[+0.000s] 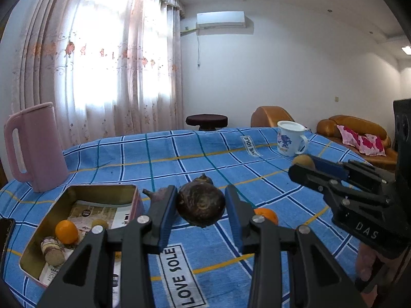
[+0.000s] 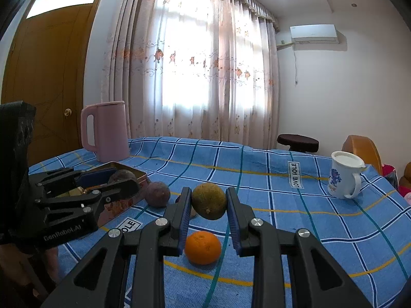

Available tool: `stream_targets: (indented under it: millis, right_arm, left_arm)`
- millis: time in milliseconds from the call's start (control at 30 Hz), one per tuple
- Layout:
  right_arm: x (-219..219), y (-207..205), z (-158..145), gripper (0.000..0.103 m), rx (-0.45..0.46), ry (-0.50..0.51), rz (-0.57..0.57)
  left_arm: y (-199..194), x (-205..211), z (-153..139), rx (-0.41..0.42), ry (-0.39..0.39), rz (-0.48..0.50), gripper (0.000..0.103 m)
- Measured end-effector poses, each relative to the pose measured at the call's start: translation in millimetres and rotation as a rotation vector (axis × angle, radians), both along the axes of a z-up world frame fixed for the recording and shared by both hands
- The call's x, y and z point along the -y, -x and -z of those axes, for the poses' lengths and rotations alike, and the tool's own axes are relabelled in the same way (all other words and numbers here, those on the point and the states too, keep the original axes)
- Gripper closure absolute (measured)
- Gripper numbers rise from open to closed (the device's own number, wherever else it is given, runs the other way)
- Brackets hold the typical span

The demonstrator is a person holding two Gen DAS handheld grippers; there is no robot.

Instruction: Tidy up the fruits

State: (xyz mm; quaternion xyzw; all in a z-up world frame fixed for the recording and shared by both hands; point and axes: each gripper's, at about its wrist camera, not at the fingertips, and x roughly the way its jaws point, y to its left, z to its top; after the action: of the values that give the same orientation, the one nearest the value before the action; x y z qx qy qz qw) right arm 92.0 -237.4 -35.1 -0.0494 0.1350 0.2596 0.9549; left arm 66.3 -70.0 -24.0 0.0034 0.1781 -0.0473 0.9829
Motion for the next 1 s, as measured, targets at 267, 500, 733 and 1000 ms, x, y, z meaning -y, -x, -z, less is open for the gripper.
stream_targets:
  millis: [267, 500, 733, 1000]
  right_arm:
    - [-25, -5, -7, 0.075, -0.005, 0.021, -0.052]
    - [-63, -13, -21, 0.075, -0.007, 0.053, -0.121]
    - [-111, -22, -23, 0.075, -0.033, 0.073, -0.209]
    - [-159, -17, -10, 0.074, -0.08, 0.108, -0.308]
  left_arm:
    - [1, -23, -6, -0.003, 0.026, -0.032, 0.063]
    - [-3, -63, -12, -0.014, 0.063, -0.091, 0.063]
    - [-3, -108, -12, -0.04, 0.097, -0.166, 0.063]
    - [3, -147, -3, -0.098, 0.129, -0.221, 0.063]
